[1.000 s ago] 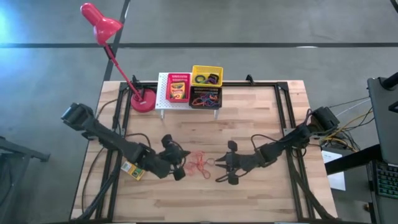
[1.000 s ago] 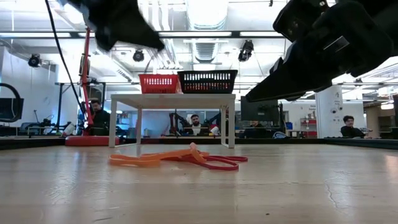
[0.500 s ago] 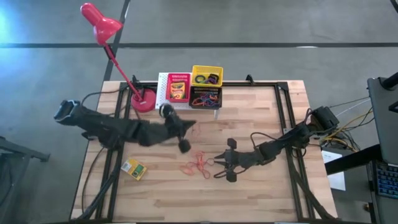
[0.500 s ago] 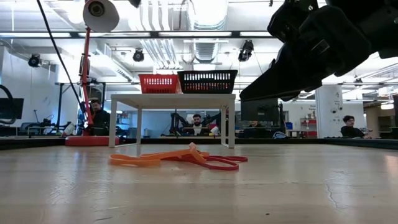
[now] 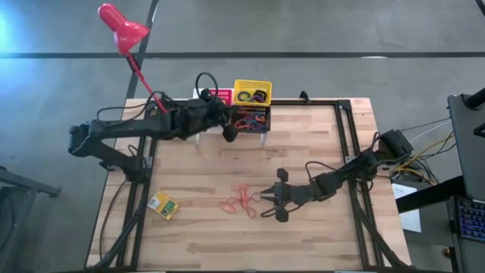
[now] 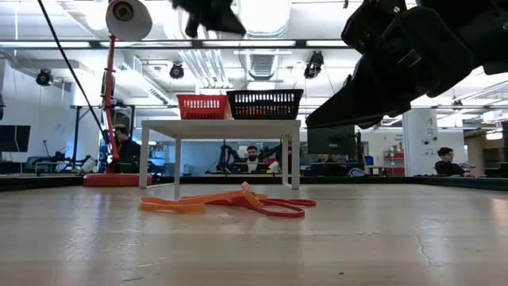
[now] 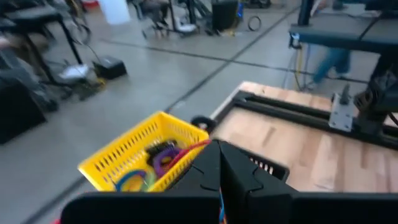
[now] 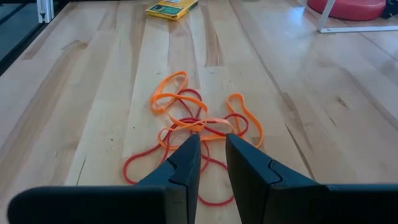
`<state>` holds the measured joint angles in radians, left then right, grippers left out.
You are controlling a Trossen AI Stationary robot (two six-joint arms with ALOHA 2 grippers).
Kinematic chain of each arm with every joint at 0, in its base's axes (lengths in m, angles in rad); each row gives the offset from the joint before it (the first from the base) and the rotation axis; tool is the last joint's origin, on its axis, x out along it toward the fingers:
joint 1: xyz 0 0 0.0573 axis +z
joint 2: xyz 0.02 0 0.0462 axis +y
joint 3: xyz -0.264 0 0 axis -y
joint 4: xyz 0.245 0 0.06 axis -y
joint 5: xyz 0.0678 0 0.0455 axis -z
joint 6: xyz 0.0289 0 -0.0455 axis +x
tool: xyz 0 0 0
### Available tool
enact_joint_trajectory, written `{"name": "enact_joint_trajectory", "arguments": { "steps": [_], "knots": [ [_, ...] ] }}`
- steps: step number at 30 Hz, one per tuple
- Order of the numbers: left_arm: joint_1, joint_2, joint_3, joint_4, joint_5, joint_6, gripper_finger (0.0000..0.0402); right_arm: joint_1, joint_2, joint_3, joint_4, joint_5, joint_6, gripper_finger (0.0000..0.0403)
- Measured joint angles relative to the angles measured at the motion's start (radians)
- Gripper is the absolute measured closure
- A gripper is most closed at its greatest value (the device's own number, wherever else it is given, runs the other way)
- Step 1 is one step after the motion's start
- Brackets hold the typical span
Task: Pick & Place Office Desk Supplies
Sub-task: Put the red rubber band into the black bin on the shelf, then put the orange rubber band into the black bin on the shelf
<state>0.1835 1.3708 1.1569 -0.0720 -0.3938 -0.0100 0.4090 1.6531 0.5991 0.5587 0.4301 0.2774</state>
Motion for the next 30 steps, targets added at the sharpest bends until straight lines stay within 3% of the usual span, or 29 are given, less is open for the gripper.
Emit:
{"name": "enact_joint_trajectory", "arguments": {
  "steps": [6, 21, 25, 30],
  "knots": [
    [0.029, 0.004, -0.077, 0.041, 0.096, -0.042, 0.0401, -0.001, 0.0, -0.001, 0.001, 0.0, 0.0, 0.0337],
    [0.022, 0.114, -0.123, 0.116, 0.103, -0.069, 0.0394, -0.002, 0.0, -0.001, 0.009, 0.0, 0.003, 0.0339],
    [0.022, 0.156, -0.123, 0.129, 0.104, -0.069, 0.0363, -0.002, 0.0, -0.001, 0.009, 0.0, 0.003, 0.0337],
    [0.022, 0.172, -0.123, 0.116, 0.131, -0.069, 0.029, -0.002, 0.0, -0.002, 0.009, 0.0, 0.007, 0.033]
  ]
}}
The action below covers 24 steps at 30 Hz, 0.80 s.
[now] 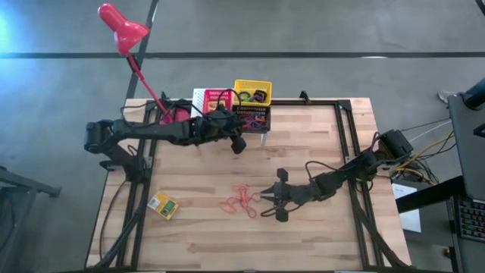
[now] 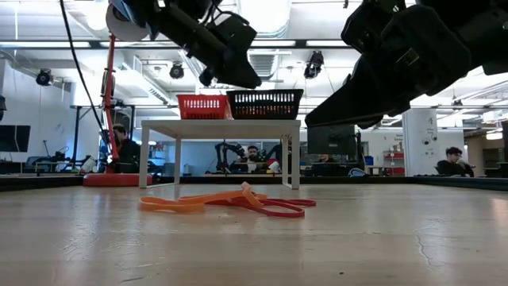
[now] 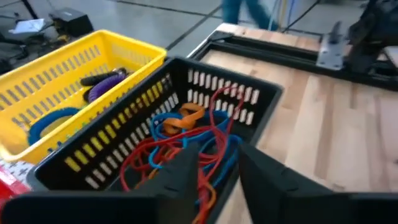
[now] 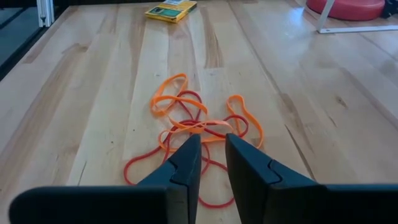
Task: Pick & Place Office Desk Supplies
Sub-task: Put the orange rubber band into the black bin on the shelf
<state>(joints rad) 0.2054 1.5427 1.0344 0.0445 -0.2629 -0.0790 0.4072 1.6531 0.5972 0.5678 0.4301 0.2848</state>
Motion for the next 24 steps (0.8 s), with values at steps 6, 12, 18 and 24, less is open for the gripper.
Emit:
{"name": "enact_joint_trajectory", "arguments": {
  "steps": [6, 12, 18, 24],
  "knots": [
    [-0.001, -0.065, 0.036, -0.121, 0.021, -0.006, 0.0207, 0.0, 0.0, -0.001, -0.001, 0.0, 0.0, 0.0323],
    [-0.026, -0.137, 0.129, -0.331, 0.021, -0.072, 0.016, -0.002, 0.0, -0.001, 0.001, -0.001, 0.004, 0.0325],
    [-0.144, -0.205, 0.152, -0.407, 0.021, -0.111, 0.016, -0.005, 0.0, 0.01, 0.021, -0.002, 0.029, 0.031],
    [-0.388, -0.218, 0.137, -0.42, -0.084, -0.136, 0.0187, -0.026, 0.0, 0.037, 0.02, -0.099, 0.065, 0.0279]
  ]
}}
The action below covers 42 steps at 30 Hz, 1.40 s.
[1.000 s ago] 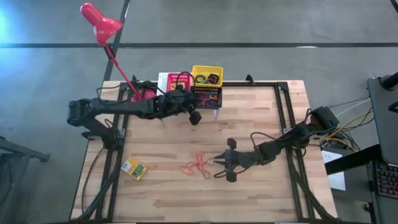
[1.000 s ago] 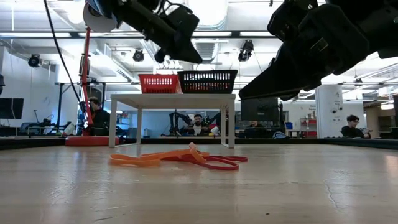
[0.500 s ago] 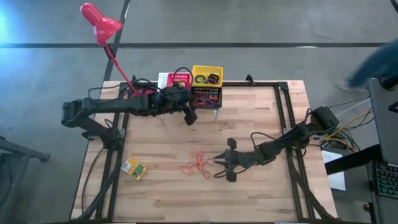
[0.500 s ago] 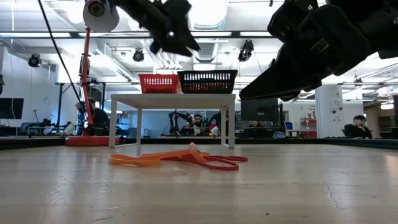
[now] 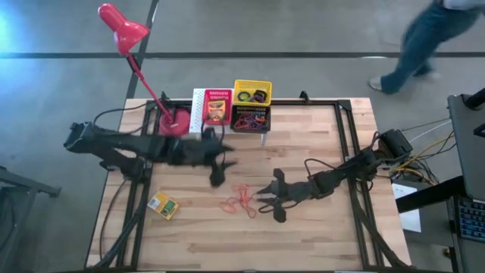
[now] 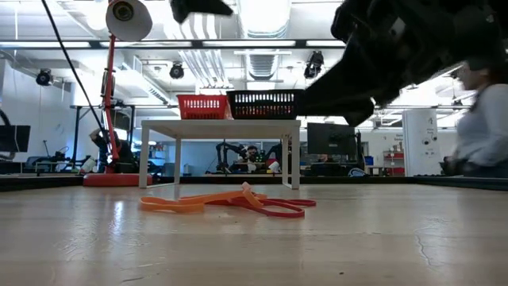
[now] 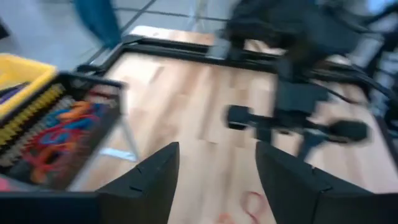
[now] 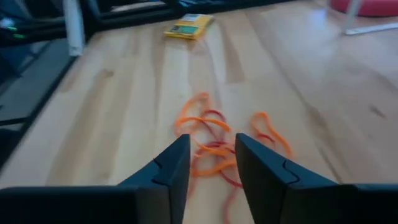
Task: Pick & Place Office Desk Supplies
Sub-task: Put the orange rubber band into the black bin on the shelf
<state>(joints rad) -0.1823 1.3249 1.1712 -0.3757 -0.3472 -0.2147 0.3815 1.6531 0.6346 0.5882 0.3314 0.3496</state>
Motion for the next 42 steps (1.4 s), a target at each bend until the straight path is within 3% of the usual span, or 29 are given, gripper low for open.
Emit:
{"name": "enact_joint_trajectory", "arguments": {
  "steps": [8, 14, 20, 27, 33, 38, 42],
  "knots": [
    [-0.363, 0.021, -0.067, 0.045, -0.291, -0.102, 0.0215, -0.024, 0.002, 0.066, -0.001, -0.151, -0.024, 0.0251],
    [-0.525, 0.021, -0.215, 0.113, -0.468, -0.303, 0.022, -0.032, 0.046, 0.126, -0.005, -0.231, -0.052, 0.0248],
    [-0.559, 0.022, -0.416, 0.326, -0.484, -0.427, 0.022, -0.068, 0.142, 0.208, -0.056, -0.324, -0.058, 0.0255],
    [-0.559, 0.022, -0.583, 0.507, -0.482, -0.535, 0.0221, -0.127, 0.265, 0.408, -0.4, -0.359, -0.155, 0.0265],
    [-0.559, 0.022, -0.606, 0.524, -0.483, -0.577, 0.0221, -0.154, 0.385, 0.594, -0.651, -0.371, -0.343, 0.0276],
    [-0.559, 0.021, -0.599, 0.527, -0.483, -0.575, 0.0221, -0.167, 0.476, 0.707, -0.723, -0.522, -0.406, 0.0291],
    [-0.558, 0.021, -0.601, 0.536, -0.483, -0.575, 0.0221, -0.171, 0.504, 0.752, -0.765, -0.566, -0.422, 0.0308]
  ]
}}
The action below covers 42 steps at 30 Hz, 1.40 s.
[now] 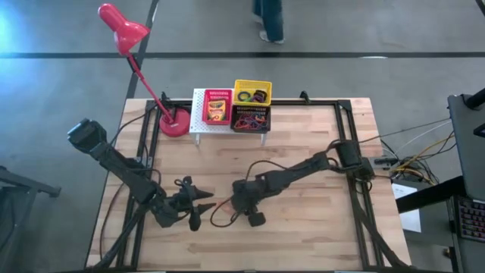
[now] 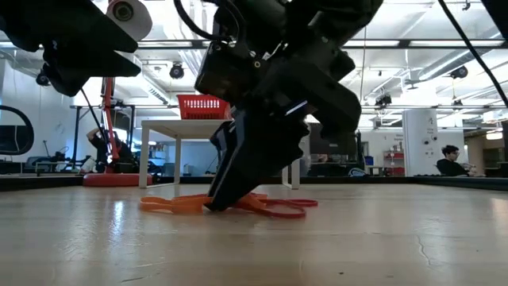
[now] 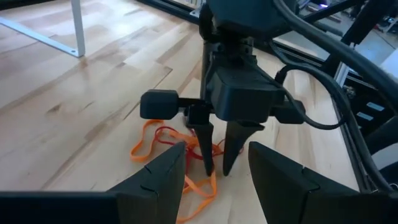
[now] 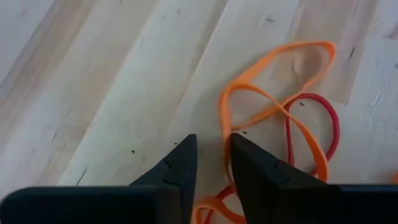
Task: Pick & Place Office Desk Supplies
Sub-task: Put the orange rubber band into the black bin on the shelf
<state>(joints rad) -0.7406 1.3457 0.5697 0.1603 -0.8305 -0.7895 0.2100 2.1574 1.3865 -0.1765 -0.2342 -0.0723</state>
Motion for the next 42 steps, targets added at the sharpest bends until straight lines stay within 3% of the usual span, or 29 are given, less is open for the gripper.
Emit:
{"name": "enact_joint_trajectory", "arguments": {
  "steps": [9, 16, 23, 34, 42],
  "knots": [
    [0.0, 0.0, 0.0, 0.001, 0.0, 0.004, 0.0221, -0.003, -0.011, -0.01, -0.043, -0.006, -0.006, 0.0387],
    [0.0, 0.0, 0.0, 0.001, 0.0, 0.003, 0.0221, 0.0, -0.054, -0.018, -0.138, -0.006, -0.033, 0.0394],
    [0.0, 0.0, 0.0, 0.001, 0.0, 0.003, 0.0221, 0.019, -0.205, -0.097, -0.165, 0.007, -0.036, 0.0395],
    [0.001, 0.0, -0.001, 0.001, -0.015, 0.003, 0.0221, 0.045, -0.49, -0.344, 0.008, 0.156, 0.032, 0.0395],
    [0.001, 0.0, -0.001, 0.002, -0.017, 0.003, 0.0221, 0.052, -0.698, -0.425, 0.054, 0.444, 0.063, 0.0395]
  ]
}}
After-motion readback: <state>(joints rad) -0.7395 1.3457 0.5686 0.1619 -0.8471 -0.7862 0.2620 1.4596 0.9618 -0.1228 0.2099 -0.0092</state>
